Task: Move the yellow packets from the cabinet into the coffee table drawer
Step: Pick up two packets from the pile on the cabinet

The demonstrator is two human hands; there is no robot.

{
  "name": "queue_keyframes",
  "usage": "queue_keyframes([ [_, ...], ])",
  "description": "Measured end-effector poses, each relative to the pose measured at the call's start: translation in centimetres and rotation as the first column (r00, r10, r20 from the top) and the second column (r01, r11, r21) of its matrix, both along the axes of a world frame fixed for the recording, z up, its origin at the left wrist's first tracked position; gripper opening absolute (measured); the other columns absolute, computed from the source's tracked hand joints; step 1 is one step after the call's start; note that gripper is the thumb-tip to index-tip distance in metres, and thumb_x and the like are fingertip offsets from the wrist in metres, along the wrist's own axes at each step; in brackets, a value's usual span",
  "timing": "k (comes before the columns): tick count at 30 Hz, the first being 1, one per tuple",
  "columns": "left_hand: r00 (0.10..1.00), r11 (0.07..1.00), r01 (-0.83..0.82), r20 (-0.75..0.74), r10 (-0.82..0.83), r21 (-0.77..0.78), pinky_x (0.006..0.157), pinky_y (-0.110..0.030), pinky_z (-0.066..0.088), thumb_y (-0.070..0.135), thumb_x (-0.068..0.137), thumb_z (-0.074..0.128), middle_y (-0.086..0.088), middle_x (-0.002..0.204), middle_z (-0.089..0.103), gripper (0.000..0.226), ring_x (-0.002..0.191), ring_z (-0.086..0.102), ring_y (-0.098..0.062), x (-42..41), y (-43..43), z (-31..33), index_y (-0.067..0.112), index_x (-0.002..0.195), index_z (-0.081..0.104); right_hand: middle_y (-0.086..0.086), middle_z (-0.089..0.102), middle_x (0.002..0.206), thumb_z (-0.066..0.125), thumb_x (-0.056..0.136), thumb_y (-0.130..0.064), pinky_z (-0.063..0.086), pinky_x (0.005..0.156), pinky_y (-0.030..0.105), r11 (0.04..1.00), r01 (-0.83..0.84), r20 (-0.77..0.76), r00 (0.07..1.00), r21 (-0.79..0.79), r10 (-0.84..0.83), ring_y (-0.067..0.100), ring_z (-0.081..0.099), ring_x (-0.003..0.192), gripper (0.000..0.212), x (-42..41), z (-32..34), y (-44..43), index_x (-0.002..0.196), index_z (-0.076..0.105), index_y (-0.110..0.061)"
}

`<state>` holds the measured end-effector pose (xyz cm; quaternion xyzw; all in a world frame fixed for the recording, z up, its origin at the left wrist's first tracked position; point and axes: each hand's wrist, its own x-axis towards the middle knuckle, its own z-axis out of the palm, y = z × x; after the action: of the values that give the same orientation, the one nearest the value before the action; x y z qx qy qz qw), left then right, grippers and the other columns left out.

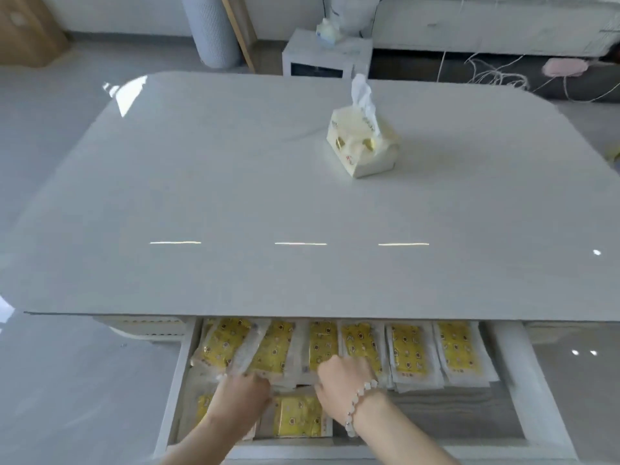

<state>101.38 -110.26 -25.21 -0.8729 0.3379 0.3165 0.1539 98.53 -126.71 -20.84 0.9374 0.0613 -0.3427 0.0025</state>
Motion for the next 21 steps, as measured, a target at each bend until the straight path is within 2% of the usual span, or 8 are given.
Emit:
queue_keyframes([
  [2,0.997,0.995,-0.081,0.005,0.081,-0.057,0.074,-0.026,0.045,0.039,0.101,0.036,0.005,0.083,0.057,0.033,0.082,0.057,-0.017,0.2,0.4,4.2,0.017,0.105,0.061,0.008,0.064,0.089,0.038,0.099,-0.019,0.047,0.068,0.030,0.999,0.014,0.036,0.999,-0.051,-0.013,0.023,0.060,0.080,0.030,1.3,4.4,-1.4,0.101,0.065,-0.006],
  [4,0.994,0.992,-0.109,0.020,0.111,-0.069,0.070,-0.025,0.044,0.036,0.102,0.037,0.006,0.073,0.046,0.031,0.077,0.054,-0.016,0.6,0.4,9.3,0.016,0.103,0.061,0.007,0.067,0.097,0.038,0.098,-0.018,0.044,0.064,0.028,0.993,0.042,0.077,0.996,-0.112,-0.034,0.022,0.063,0.084,0.029,2.7,10.0,-2.7,0.103,0.065,-0.008],
  [5,0.990,0.989,-0.136,0.023,0.138,-0.064,0.070,-0.026,0.045,0.029,0.102,0.038,0.005,0.074,0.048,0.028,0.080,0.058,-0.017,0.9,0.3,12.5,0.014,0.106,0.062,0.007,0.067,0.101,0.038,0.097,-0.017,0.045,0.065,0.028,0.989,0.079,0.108,0.992,-0.122,-0.066,0.023,0.063,0.088,0.028,3.3,13.3,-3.3,0.104,0.064,-0.009],
  [8,0.974,0.978,-0.184,0.116,0.194,-0.097,0.070,-0.028,0.043,0.020,0.099,0.039,-0.003,0.093,0.065,0.027,0.094,0.064,-0.023,3.5,0.7,23.6,0.010,0.108,0.063,0.005,0.065,0.111,0.039,0.095,-0.017,0.048,0.075,0.030,0.978,0.173,0.229,0.963,-0.116,-0.143,0.023,0.062,0.103,0.029,5.4,24.8,-4.2,0.110,0.063,-0.012],
  [12,0.915,0.938,-0.259,0.252,0.315,-0.230,0.081,-0.029,0.043,0.033,0.101,0.036,-0.007,0.109,0.063,0.035,0.106,0.059,-0.027,7.6,1.3,39.4,0.011,0.113,0.060,0.004,0.063,0.113,0.038,0.095,-0.019,0.044,0.071,0.028,0.977,0.183,0.373,0.918,-0.105,-0.132,0.023,0.061,0.103,0.028,7.7,40.3,-3.0,0.109,0.062,-0.013],
  [14,0.882,0.924,-0.260,0.320,0.346,-0.281,0.086,-0.031,0.043,0.035,0.100,0.037,-0.009,0.116,0.061,0.036,0.110,0.057,-0.028,9.0,1.8,45.8,0.011,0.116,0.059,0.003,0.060,0.120,0.039,0.095,-0.021,0.044,0.078,0.029,0.981,0.157,0.445,0.891,-0.114,-0.091,0.023,0.057,0.112,0.031,8.2,46.6,-1.8,0.117,0.059,-0.014],
  [16,0.851,0.909,-0.274,0.361,0.381,-0.314,0.087,-0.031,0.043,0.035,0.100,0.038,-0.008,0.120,0.059,0.035,0.111,0.056,-0.029,9.7,2.7,51.1,0.013,0.119,0.057,0.004,0.056,0.128,0.038,0.096,-0.020,0.043,0.088,0.030,0.987,0.125,0.495,0.867,-0.099,-0.060,0.023,0.049,0.124,0.035,8.6,51.6,-0.1,0.127,0.053,-0.013],
  [21,0.745,0.862,-0.314,0.459,0.484,-0.398,0.087,-0.031,0.042,0.031,0.098,0.041,-0.005,0.124,0.053,0.033,0.117,0.051,-0.025,10.1,6.7,59.7,0.013,0.123,0.052,0.007,0.056,0.125,0.041,0.095,-0.023,0.042,0.088,0.031,0.998,0.027,0.625,0.781,-0.064,0.019,0.024,0.052,0.116,0.031,9.4,59.0,4.0,0.121,0.053,-0.012],
])
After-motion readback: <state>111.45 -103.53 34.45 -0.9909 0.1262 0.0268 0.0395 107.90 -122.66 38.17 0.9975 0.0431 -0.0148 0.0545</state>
